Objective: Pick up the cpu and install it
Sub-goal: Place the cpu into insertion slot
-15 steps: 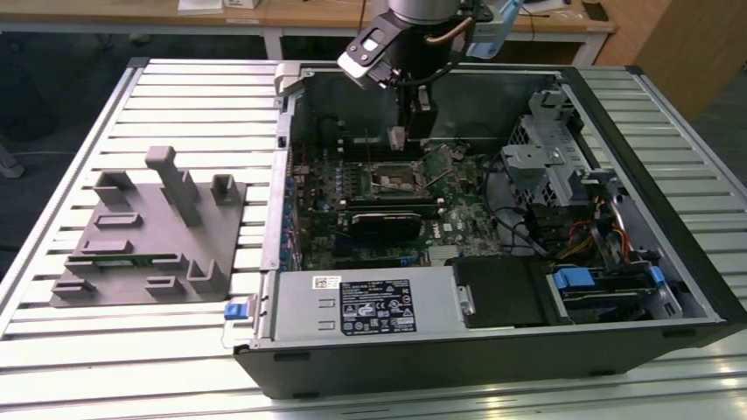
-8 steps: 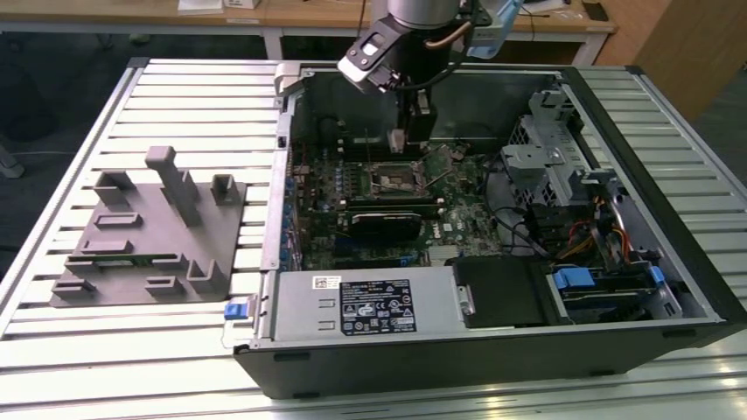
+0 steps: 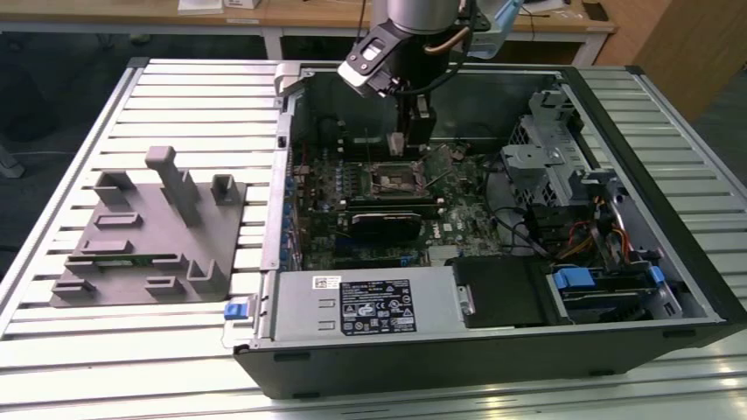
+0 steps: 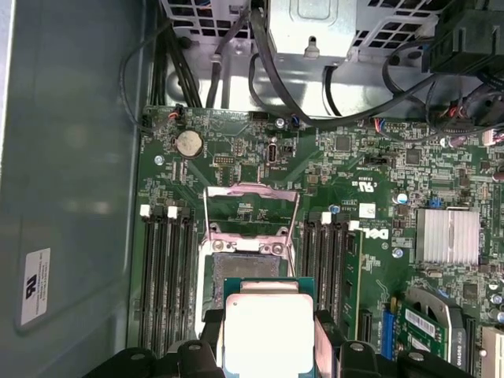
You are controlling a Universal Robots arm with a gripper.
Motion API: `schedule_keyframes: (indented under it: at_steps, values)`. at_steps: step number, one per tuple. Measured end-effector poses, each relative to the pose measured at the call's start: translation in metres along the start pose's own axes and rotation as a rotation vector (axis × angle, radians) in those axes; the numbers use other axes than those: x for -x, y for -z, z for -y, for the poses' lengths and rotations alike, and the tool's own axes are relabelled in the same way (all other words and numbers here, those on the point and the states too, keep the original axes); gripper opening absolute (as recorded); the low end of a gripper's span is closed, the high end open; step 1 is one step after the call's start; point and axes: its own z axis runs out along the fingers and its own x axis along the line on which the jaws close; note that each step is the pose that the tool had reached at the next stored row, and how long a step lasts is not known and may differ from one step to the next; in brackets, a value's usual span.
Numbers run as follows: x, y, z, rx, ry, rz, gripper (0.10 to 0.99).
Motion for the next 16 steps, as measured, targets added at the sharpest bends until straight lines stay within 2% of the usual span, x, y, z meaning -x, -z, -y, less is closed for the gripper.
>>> schedule_keyframes:
  at_steps: [16]
  values:
    - [-0.0008,-0.0081,0.0002,0.0,0.0,0.0009,0.541]
